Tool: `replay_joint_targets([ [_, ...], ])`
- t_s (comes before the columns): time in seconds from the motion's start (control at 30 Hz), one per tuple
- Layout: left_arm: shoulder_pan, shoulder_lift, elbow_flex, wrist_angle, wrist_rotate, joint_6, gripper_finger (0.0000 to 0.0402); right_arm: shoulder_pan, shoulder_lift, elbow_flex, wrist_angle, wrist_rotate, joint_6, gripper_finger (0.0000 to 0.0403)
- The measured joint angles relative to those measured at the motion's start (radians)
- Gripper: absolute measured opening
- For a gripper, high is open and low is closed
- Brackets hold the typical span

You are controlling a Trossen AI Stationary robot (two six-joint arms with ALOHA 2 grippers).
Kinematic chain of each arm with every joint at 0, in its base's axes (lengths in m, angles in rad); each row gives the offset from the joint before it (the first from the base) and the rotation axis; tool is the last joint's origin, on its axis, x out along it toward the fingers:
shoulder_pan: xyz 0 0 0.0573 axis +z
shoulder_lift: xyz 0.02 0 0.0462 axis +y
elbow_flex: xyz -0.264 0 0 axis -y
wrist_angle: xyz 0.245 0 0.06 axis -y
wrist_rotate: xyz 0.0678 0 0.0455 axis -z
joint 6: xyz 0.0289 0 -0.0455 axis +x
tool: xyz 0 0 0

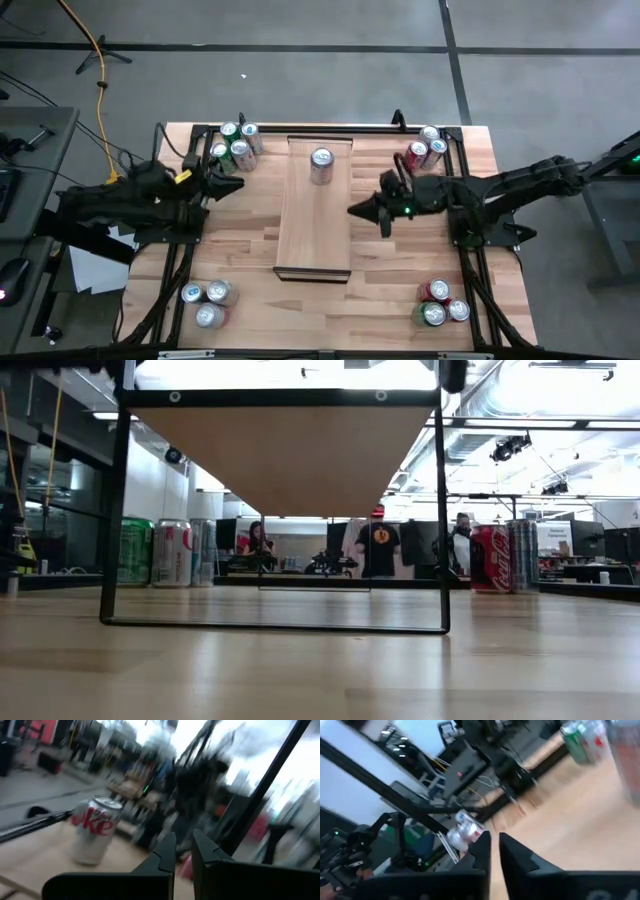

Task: Place canned beverage on shelf
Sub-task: Put the silver soda can on the shelf

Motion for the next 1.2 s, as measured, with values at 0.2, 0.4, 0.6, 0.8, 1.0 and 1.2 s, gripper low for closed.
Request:
replay_joint_targets([
  [0.2,0.000,0.198,0.277,-0.263,-0.082,0.187,0.0023,-0.083,0.008,0.033,0.035,-0.075,-0.127,0.0168],
  [0.4,0.002,0.256,0.377,-0.295,-0.127,0.224,0.0079,-0.105,0.061,0.209,-0.212,-0.093,-0.437,0.0284],
  [0.6,0.002,0.257,0.381,-0.297,-0.129,0.198,0.0134,-0.107,0.172,0.364,-0.477,0.046,-0.681,0.0325],
  [0.8,0.001,0.265,0.381,-0.301,-0.119,0.171,0.0175,-0.126,0.261,0.388,-0.494,0.187,-0.654,0.0327],
  [1.0,0.001,0.265,0.381,-0.337,-0.096,0.171,0.0185,-0.120,0.318,0.388,-0.511,0.231,-0.526,0.0318],
  [1.2,0.001,0.257,0.381,-0.362,-0.096,0.175,0.0180,-0.075,0.375,0.379,-0.533,0.355,-0.373,0.0175],
])
